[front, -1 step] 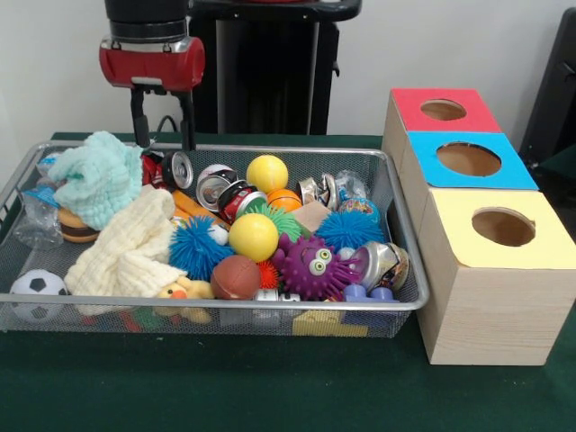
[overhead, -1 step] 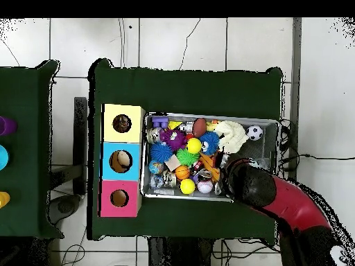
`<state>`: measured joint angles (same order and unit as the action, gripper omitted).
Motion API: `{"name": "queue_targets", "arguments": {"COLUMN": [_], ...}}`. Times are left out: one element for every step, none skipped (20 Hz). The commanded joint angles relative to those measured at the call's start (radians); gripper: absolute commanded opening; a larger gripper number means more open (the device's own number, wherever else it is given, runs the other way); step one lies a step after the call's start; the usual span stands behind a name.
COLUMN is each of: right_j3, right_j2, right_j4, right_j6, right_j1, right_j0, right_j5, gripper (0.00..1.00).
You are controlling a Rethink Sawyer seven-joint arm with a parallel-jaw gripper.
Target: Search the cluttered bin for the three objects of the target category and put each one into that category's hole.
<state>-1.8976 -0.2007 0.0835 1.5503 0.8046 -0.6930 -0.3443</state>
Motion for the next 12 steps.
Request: {"name": "queue_targets", "arguments": {"right_j3": [0.141,0.158,0.195,0.216,0.263,0.281,0.299,0.308,0.319,0.33,0.339,0.351], "right_j2": [0.013,0.013,0.017,0.022,0.027,0.022,0.018,0.014,0.007,0.001,-0.009,-0.012], "right_j4": [-0.043,-0.042,-0.036,-0.035,-0.033,-0.029,-0.025,-0.024,-0.022,-0.019,-0.013,-0.011], "right_j6": [0.138,0.132,0.121,0.118,0.113,0.102,0.091,0.087,0.077,0.068,0.052,0.048], "right_j1": [-0.079,-0.088,-0.107,-0.118,-0.141,-0.156,-0.172,-0.182,-0.194,-0.206,-0.213,-0.221], "right_j0": [0.028,0.029,0.034,0.039,0.052,0.051,0.051,0.049,0.044,0.039,0.032,0.031], "right_j5": [-0.126,-0.137,-0.162,-0.178,-0.212,-0.212,-0.212,-0.21,-0.21,-0.21,-0.21,-0.217], "gripper": [1.0,1.0,1.0,1.0,1.0,1.0,1.0,1.0,1.0,1.0,1.0,1.0]}}
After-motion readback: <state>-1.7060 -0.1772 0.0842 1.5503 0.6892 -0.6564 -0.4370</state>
